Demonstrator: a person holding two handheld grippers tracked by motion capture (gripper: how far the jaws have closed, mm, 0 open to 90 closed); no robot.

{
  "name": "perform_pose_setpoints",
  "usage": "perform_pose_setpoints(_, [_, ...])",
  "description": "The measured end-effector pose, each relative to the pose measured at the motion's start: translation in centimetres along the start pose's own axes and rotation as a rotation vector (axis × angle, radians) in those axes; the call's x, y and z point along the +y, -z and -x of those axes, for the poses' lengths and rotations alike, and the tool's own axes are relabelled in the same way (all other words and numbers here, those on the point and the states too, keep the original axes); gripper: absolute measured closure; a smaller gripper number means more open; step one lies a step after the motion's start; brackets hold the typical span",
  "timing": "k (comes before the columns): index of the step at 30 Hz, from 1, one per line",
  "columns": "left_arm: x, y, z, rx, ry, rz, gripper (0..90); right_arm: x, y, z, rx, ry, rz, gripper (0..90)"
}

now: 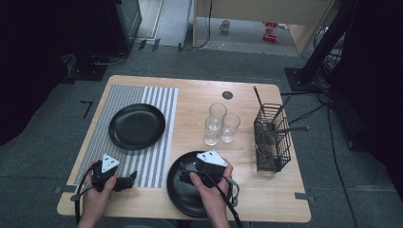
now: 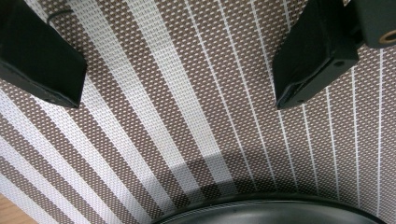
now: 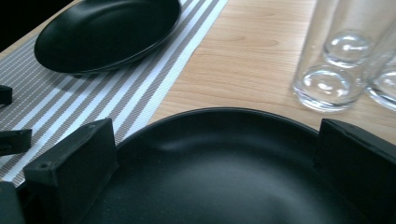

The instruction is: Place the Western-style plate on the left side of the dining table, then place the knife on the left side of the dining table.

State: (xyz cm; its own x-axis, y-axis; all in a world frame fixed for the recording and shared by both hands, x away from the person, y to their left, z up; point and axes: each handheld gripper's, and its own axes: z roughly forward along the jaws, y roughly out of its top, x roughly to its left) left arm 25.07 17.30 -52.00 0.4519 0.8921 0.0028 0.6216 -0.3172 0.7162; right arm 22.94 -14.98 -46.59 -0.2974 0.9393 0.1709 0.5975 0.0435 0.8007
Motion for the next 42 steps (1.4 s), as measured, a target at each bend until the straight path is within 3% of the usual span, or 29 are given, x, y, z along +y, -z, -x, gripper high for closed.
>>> perform_pose_setpoints(25, [0.0,0.0,0.0,0.0,0.0,-0.001,3.4,-1.6,2.9,4.6,-0.095,-0.081,0.024,0.0])
perform_pose_setpoints(42, [0.0,0.0,0.0,-0.001,0.0,-0.001,3.3,-1.9,5.2,7.2,-0.16,-0.124,0.077,0.0])
